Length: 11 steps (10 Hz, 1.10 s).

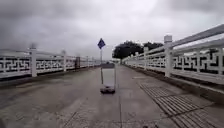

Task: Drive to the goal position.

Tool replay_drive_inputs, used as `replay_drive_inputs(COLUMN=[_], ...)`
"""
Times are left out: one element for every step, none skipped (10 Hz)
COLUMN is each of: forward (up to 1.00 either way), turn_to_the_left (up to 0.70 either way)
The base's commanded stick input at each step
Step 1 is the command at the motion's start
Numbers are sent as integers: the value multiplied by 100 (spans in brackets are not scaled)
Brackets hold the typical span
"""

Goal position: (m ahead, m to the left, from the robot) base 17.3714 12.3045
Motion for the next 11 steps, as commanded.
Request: replay_drive_inputs(forward=[69, 69, 69, 69, 69, 69, 69, 69, 69, 69, 69], turn_to_the_left=[14, 14, 14, 14, 14, 14, 10, 1, 1, 1, 1])
